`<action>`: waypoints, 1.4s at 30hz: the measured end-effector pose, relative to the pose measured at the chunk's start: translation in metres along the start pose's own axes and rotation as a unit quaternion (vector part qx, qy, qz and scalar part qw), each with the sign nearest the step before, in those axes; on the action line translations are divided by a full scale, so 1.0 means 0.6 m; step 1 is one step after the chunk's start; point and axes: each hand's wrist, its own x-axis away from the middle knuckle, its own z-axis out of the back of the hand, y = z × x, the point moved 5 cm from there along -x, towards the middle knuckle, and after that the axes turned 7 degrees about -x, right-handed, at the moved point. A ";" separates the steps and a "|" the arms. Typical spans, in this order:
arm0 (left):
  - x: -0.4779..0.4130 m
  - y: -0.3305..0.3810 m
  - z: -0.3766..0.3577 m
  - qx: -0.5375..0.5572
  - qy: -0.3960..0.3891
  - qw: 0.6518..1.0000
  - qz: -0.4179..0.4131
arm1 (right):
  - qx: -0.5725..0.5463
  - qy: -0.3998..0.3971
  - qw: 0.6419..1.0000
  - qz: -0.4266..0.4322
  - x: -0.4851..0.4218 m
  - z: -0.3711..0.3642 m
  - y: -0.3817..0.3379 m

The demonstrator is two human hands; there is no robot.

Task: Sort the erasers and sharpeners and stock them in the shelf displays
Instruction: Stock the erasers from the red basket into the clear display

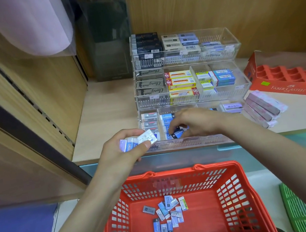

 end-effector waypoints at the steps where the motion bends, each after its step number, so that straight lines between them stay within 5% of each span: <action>1: -0.001 -0.001 0.000 0.001 -0.001 1.000 0.001 | 0.008 -0.004 1.000 0.003 -0.002 -0.001 0.001; 5: -0.002 0.000 0.000 0.005 -0.001 1.000 0.003 | -0.068 0.076 0.995 -0.001 0.010 0.014 0.004; 9: -0.002 0.000 -0.002 -0.002 -0.004 1.000 0.005 | -0.259 0.219 0.940 -0.033 0.039 0.039 0.005; 14: -0.001 -0.001 -0.001 -0.003 0.000 1.000 0.008 | -0.301 0.247 0.919 -0.063 0.036 0.024 -0.001; 20: 0.000 0.000 0.003 0.002 -0.001 1.000 0.008 | -0.307 0.214 0.918 -0.130 0.026 -0.014 0.010; 24: 0.001 0.000 0.006 0.000 0.000 1.000 0.008 | -0.220 0.201 0.949 -0.105 0.023 -0.012 0.000; 42: 0.002 -0.001 -0.001 -0.011 -0.010 1.000 0.008 | -0.139 0.109 0.978 -0.113 0.004 -0.006 0.002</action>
